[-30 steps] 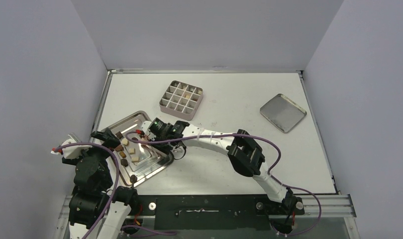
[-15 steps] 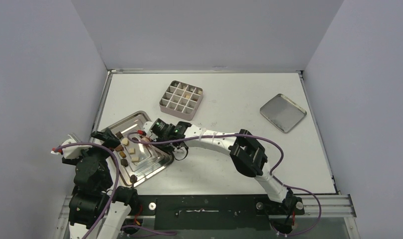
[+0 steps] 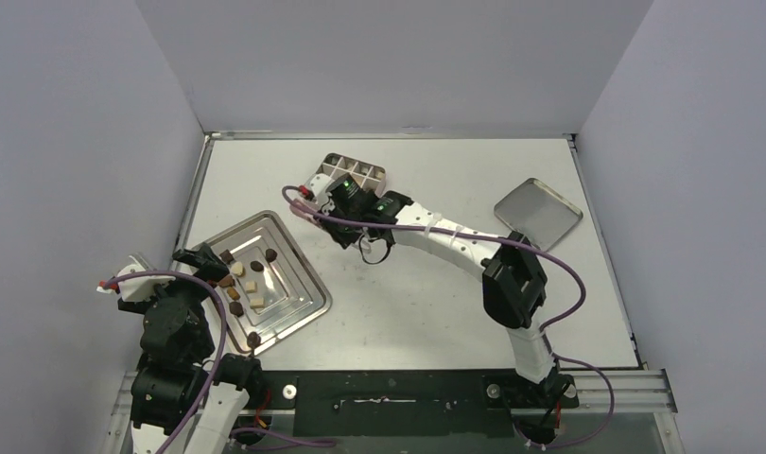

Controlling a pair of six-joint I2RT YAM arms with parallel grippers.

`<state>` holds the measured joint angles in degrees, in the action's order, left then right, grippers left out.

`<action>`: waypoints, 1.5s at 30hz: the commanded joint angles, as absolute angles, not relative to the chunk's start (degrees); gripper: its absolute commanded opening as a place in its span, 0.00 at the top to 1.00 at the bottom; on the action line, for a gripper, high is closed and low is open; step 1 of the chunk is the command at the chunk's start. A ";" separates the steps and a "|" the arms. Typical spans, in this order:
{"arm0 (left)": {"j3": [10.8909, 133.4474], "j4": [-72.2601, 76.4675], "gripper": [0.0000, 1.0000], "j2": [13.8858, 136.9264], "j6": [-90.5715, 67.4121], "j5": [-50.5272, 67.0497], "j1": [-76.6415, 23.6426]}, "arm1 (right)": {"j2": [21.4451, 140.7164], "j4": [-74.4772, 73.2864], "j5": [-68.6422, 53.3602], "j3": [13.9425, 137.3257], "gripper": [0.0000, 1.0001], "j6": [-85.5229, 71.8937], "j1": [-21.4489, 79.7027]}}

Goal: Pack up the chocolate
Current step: Pick up the fake chocolate from the plate, then place the fake chocolate in the packing box.

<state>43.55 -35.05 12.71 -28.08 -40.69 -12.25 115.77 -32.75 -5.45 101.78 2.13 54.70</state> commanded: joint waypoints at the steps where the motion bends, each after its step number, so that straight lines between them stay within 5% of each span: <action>1: 45.44 -34.19 0.04 12.44 -28.12 -40.52 -12.04 | 112.69 -29.03 -1.67 101.99 0.82 1.40 50.22; 15: 45.44 -34.04 0.04 12.31 -27.90 -40.39 -11.96 | 119.45 -28.70 -6.14 109.99 0.79 -1.48 39.21; 25: 45.35 -33.85 0.04 12.17 -27.82 -40.34 -12.02 | 124.99 -29.90 -7.96 114.52 0.77 -1.74 38.33; 34: 45.28 -33.75 0.04 12.14 -27.62 -40.25 -12.02 | 129.33 -33.48 -5.36 120.22 0.62 -0.61 37.97; 45: 45.09 -33.49 0.04 11.76 -27.66 -40.30 -11.70 | 123.63 -36.75 -3.13 119.33 0.63 1.22 39.35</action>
<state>43.55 -34.98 12.36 -28.05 -40.45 -12.25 130.56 -36.12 -4.82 117.80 -0.34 38.39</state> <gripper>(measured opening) 0.959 0.380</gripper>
